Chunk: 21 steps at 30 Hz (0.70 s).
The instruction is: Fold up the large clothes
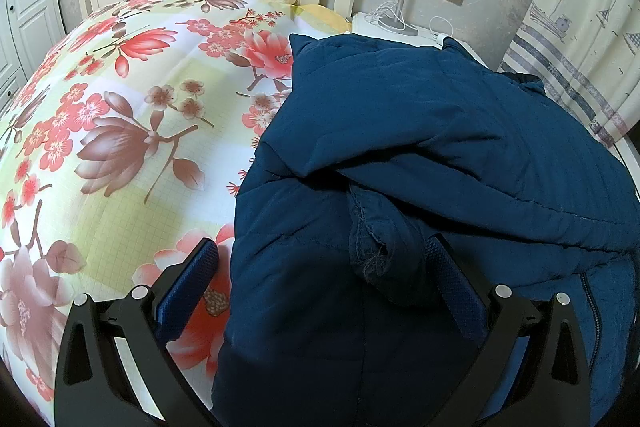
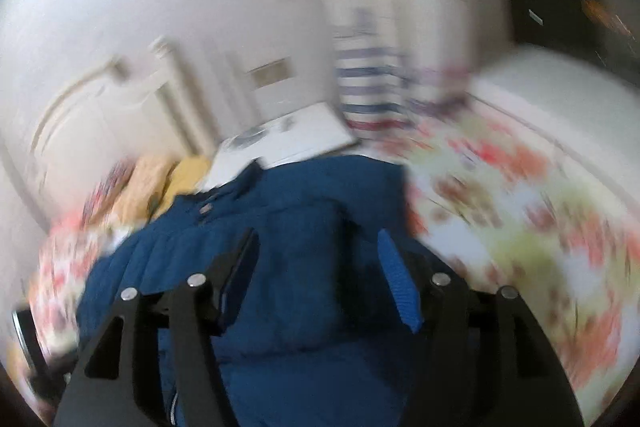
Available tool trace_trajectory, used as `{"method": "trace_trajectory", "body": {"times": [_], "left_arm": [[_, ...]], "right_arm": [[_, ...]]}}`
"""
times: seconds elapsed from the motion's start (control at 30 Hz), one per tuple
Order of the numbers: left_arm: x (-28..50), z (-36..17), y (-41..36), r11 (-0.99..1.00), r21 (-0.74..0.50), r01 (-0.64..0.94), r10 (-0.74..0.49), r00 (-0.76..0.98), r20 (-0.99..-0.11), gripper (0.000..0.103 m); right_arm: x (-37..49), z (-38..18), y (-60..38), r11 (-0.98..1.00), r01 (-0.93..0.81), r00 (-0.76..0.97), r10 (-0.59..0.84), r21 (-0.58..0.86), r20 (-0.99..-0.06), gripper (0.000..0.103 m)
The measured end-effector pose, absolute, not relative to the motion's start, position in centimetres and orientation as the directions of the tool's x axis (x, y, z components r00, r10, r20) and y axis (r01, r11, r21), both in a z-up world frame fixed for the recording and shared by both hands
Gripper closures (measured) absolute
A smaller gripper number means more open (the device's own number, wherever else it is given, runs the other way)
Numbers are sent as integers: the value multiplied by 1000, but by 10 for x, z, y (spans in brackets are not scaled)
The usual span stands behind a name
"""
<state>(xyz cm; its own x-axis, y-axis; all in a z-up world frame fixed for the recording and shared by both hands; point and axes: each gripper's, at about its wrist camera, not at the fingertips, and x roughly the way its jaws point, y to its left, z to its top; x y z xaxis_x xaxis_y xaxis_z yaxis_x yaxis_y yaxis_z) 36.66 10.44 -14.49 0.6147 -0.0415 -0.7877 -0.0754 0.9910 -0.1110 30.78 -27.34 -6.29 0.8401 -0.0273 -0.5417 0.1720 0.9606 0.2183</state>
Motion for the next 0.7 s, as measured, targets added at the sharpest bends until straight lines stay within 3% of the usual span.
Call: {"method": "trace_trajectory", "body": {"times": [0.07,0.2,0.33,0.47,0.6,0.7], "left_arm": [[366,-145,104,991,-111,-76,-41,615,-788,4],[365,-140,104,991,-100,-87,-26,610,-792,4],[347,-94,103,982,-85,-170,65,720,-691,5],[366,-49,76,989,-130,-76,-24,773,-634,5],[425,-60,26,997,-79,20,-69,711,-700,5],[463,-111,4,1000,-22,13,-25,588,-809,4]], "right_arm": [[330,-68,-248,990,93,806,-14,103,-591,40],[364,-123,-225,993,70,675,-119,-97,-728,40],[358,-137,-224,995,67,713,-102,-77,-694,37],[358,-142,-224,995,64,712,-98,-75,-695,37],[359,-141,-227,996,64,713,-85,-57,-696,37],[359,-140,-229,997,62,713,-76,-46,-697,36]]}}
